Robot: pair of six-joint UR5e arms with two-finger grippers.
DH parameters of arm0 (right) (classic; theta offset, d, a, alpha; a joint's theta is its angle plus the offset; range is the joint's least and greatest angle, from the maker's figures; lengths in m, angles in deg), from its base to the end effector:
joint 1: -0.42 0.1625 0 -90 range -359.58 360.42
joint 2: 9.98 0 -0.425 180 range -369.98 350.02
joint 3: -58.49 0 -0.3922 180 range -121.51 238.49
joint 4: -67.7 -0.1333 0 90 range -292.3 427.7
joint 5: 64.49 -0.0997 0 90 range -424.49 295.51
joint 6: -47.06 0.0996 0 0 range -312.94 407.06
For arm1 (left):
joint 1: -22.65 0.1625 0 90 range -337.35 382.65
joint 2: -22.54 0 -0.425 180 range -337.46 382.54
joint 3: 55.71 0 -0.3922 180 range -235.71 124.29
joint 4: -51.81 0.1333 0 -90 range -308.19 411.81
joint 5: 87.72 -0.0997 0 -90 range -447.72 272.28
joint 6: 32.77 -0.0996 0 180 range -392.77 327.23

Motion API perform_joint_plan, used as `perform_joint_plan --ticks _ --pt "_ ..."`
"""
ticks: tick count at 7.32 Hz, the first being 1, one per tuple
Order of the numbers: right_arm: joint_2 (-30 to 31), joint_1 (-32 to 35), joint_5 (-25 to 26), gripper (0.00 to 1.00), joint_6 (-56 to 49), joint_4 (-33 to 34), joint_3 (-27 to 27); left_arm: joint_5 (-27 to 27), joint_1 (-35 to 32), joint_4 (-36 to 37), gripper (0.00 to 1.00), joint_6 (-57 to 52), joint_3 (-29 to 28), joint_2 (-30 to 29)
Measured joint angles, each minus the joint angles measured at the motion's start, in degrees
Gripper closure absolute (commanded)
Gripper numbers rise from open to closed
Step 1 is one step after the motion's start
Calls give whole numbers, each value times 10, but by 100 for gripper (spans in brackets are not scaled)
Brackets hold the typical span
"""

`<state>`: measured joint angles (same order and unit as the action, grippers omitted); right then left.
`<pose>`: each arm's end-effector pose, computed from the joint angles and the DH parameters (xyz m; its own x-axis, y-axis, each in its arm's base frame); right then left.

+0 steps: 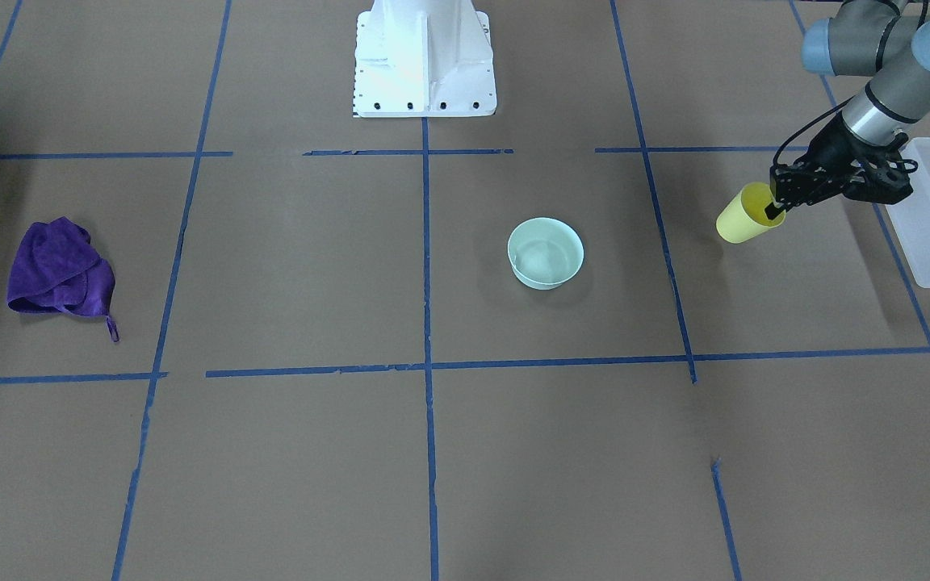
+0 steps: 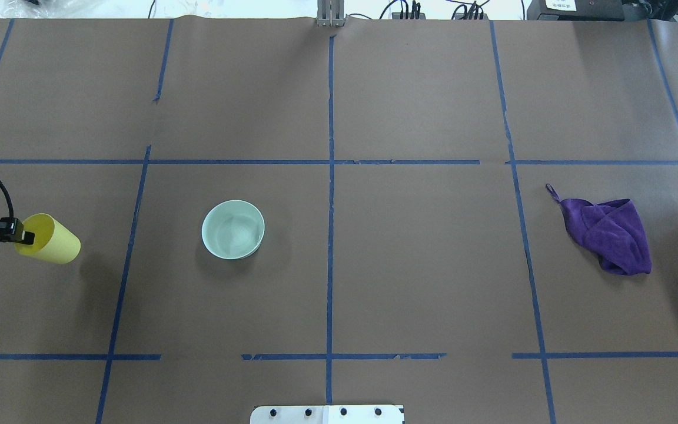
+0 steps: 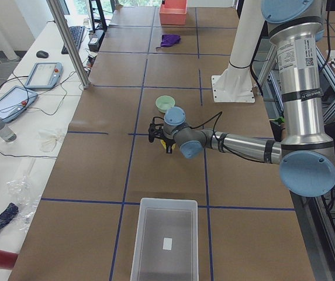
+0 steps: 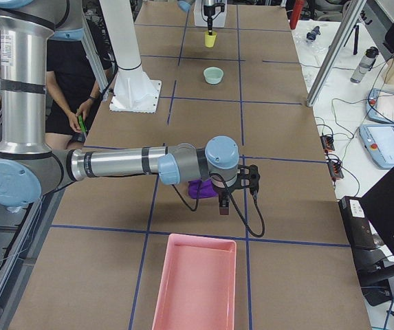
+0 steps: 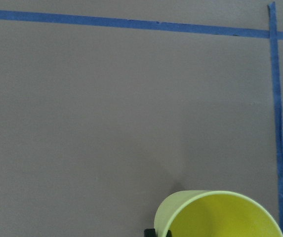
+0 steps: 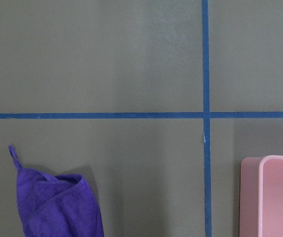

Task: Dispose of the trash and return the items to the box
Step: 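Lift the yellow cup with the left gripper while the right gripper reaches toward the cloth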

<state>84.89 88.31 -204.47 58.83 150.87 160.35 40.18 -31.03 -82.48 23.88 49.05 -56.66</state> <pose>0.0399 -0.4671 0.5766 0.6298 -0.0042 0.7767 -0.0947 0.9921 0.0822 0.2005 -0.3945 0.5308 0.5297 0.0118 -0.8481 0.0875 0.9938 0.0685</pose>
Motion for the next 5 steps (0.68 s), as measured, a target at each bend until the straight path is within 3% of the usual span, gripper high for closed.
perform_joint_plan --ticks 3,5 --pt "0 -53 4 0 46 -6 8 35 -58 47 100 -71 9 -3" --pt "8 -112 13 0 161 -79 9 37 -107 132 100 -156 27 -13"
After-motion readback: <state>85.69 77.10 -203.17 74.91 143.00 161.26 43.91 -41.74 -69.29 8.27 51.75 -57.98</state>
